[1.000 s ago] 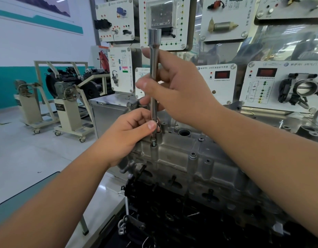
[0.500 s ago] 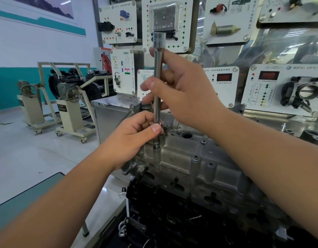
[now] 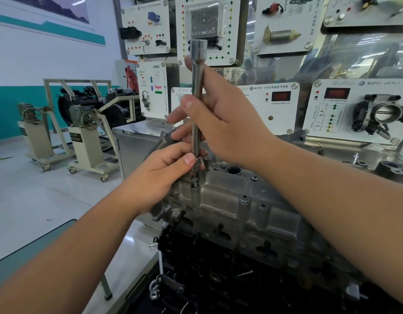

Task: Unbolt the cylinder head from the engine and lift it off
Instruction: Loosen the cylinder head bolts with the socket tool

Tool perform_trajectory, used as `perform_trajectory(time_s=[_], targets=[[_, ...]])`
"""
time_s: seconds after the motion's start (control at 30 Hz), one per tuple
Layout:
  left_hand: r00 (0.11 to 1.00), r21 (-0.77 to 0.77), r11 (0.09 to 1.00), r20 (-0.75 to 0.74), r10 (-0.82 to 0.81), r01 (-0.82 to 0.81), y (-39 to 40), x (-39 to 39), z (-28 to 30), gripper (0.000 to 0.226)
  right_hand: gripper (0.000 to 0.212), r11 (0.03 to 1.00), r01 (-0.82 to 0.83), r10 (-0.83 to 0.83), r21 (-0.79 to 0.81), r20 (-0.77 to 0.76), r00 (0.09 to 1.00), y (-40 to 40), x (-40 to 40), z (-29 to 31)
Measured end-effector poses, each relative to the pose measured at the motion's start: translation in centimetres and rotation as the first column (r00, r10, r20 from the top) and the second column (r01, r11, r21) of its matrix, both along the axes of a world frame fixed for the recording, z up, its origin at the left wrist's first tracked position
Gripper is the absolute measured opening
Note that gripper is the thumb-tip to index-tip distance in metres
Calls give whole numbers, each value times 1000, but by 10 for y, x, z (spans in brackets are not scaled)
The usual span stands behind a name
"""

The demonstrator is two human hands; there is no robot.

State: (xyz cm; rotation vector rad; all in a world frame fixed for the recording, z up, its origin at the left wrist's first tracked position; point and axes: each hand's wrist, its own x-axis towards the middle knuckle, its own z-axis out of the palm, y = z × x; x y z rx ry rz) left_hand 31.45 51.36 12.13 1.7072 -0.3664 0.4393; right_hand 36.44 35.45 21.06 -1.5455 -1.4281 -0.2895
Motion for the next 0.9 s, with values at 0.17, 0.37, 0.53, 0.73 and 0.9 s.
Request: perform_trajectory(time_s=[0.17, 0.37, 0.53, 0.73, 0.9], targets=[[997, 18, 998, 58, 54, -55, -3, 1, 1, 11, 34, 995, 51, -52, 81, 6, 999, -1, 1, 0], [1000, 7, 1000, 4, 14, -14, -3, -2, 1, 19, 31, 998, 22, -26, 65, 54, 998, 0, 1, 0], [998, 3, 999, 46, 44, -44, -4, 0, 1, 13, 34, 995, 59, -63, 75, 48, 997, 0, 3, -2], [1000, -12, 1000, 19, 8, -8, -3, -1, 0, 17, 30, 999, 34, -34, 8, 4, 999, 0, 3, -1], [998, -9, 999, 43, 46, -45, -4, 0, 1, 13, 30, 996, 51, -53, 73, 21, 998, 1, 3, -2]])
